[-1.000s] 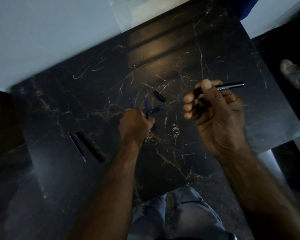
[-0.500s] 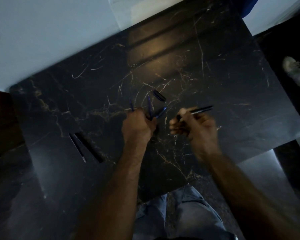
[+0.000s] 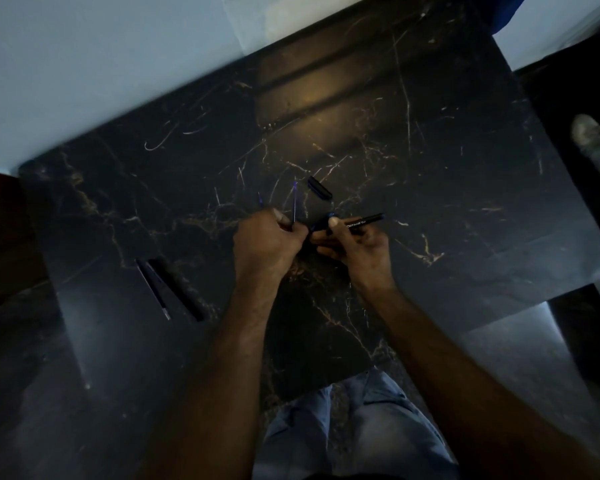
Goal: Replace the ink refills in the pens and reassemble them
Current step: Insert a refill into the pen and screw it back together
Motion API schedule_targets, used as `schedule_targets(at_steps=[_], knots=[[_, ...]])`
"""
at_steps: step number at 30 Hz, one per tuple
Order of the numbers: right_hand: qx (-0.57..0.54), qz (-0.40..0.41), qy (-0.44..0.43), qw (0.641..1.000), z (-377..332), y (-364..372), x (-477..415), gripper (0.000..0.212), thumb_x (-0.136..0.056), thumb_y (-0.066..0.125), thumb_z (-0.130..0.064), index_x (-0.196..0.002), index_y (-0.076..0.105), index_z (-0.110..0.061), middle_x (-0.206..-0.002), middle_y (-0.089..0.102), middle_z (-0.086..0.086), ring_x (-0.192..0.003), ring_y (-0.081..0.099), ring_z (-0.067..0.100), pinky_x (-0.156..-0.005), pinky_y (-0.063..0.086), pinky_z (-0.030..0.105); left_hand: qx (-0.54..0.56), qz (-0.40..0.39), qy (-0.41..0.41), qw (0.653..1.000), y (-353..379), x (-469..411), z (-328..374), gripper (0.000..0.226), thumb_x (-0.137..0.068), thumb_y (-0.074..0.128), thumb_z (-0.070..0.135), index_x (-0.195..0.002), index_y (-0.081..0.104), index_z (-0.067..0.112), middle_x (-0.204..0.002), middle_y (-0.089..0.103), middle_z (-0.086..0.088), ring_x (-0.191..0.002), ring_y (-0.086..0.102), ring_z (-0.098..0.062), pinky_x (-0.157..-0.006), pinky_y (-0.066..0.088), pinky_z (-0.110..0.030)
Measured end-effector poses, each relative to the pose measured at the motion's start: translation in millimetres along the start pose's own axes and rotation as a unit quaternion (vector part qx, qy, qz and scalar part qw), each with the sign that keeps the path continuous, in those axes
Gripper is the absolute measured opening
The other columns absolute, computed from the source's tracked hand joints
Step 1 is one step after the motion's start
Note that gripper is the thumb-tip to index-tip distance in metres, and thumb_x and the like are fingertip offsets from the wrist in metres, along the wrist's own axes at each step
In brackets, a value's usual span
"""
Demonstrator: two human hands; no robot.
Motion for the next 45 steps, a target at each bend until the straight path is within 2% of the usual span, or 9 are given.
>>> schedule_targets(at_steps=[5,10,12,16,22,34,37,42,45], knots=[[-0.004,0.000,0.002,1.000,-3,-4,4,0.020,-0.105,0.062,-0.014,-0.107,0.069,0.005,-0.098,0.077,0.027,-0.093,0.077,0.040,-0.080,0.063,0.040,0.241,0.007,-0.013,0.970,-12,12,-13,0.010,-0.094,0.079,0.024,-0.089,0.072,0.029,-0.070,0.076,0.009,-0.051,0.070,-0.005,-0.044,0.054,-0.020],[-0.071,0.007,0.031,0.997,-31,-4,25,0.021,-0.102,0.067,-0.022,-0.089,0.070,-0.007,-0.068,0.066,0.008,-0.062,0.065,0.021,-0.058,0.055,0.035,0.512,-0.033,-0.029,0.858,-30,35,3,0.027,-0.103,0.070,0.012,-0.079,0.072,0.023,-0.070,0.072,0.004,-0.052,0.065,-0.010,-0.041,0.049,-0.023],[-0.131,-0.025,0.032,0.991,-51,-4,39,0.019,-0.101,0.068,-0.022,-0.086,0.070,-0.011,-0.066,0.060,0.002,-0.059,0.059,0.015,-0.054,0.051,0.031,0.562,-0.038,0.001,0.826,-40,46,17,0.026,-0.098,0.072,0.017,-0.074,0.074,0.028,-0.072,0.073,0.002,-0.051,0.065,-0.011,-0.040,0.048,-0.023],[-0.185,-0.106,-0.014,0.977,-94,2,62,0.013,-0.101,0.062,-0.016,-0.101,0.071,-0.006,-0.078,0.067,0.006,-0.073,0.067,0.020,-0.061,0.055,0.031,0.608,-0.035,0.065,0.790,-61,64,48,0.012,-0.091,0.074,0.027,-0.080,0.077,0.026,-0.076,0.076,-0.001,-0.050,0.066,-0.012,-0.039,0.048,-0.023],[-0.192,-0.147,-0.050,0.969,-124,11,78,0.018,-0.100,0.058,-0.013,-0.102,0.075,-0.007,-0.083,0.072,0.010,-0.078,0.071,0.023,-0.066,0.059,0.030,0.587,-0.013,0.122,0.801,-72,78,78,0.010,-0.090,0.073,0.028,-0.082,0.077,0.029,-0.076,0.078,-0.004,-0.048,0.066,-0.013,-0.039,0.048,-0.023],[-0.207,-0.127,-0.066,0.968,-128,12,87,0.016,-0.100,0.059,-0.011,-0.103,0.073,-0.004,-0.083,0.073,0.011,-0.076,0.072,0.022,-0.065,0.059,0.028,0.587,-0.020,0.147,0.796,-80,83,80,0.011,-0.094,0.072,0.026,-0.086,0.077,0.031,-0.080,0.079,-0.005,-0.049,0.067,-0.013,-0.041,0.049,-0.024],[-0.199,-0.126,-0.073,0.969,-128,16,86,0.016,-0.101,0.059,-0.010,-0.103,0.073,-0.003,-0.083,0.073,0.011,-0.075,0.072,0.021,-0.064,0.059,0.028,0.563,-0.025,0.172,0.808,-77,84,82,0.016,-0.099,0.070,0.021,-0.089,0.077,0.031,-0.082,0.080,-0.005,-0.052,0.069,-0.014,-0.042,0.051,-0.025],[-0.187,-0.114,-0.086,0.972,-132,16,80,0.010,-0.100,0.061,-0.010,-0.096,0.070,-0.009,-0.081,0.072,0.009,-0.074,0.069,0.021,-0.064,0.058,0.031,0.452,-0.049,0.225,0.862,-77,81,84,0.005,-0.104,0.072,0.015,-0.105,0.075,0.020,-0.087,0.079,0.000,-0.069,0.075,-0.012,-0.048,0.055,-0.024],[-0.181,-0.114,-0.091,0.973,-137,16,74,0.009,-0.100,0.061,-0.011,-0.095,0.069,-0.012,-0.080,0.071,0.008,-0.073,0.069,0.020,-0.063,0.057,0.031,0.448,-0.086,0.227,0.861,-82,73,89,0.015,-0.109,0.065,0.022,-0.117,0.076,0.014,-0.090,0.080,-0.003,-0.072,0.076,-0.016,-0.050,0.057,-0.028]])
Point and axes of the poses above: each hand's wrist, its own x-axis away from the middle knuckle, its own y-axis out of the palm, z = x × y, the point moved 4 cm from there along -x, towards the middle knuckle
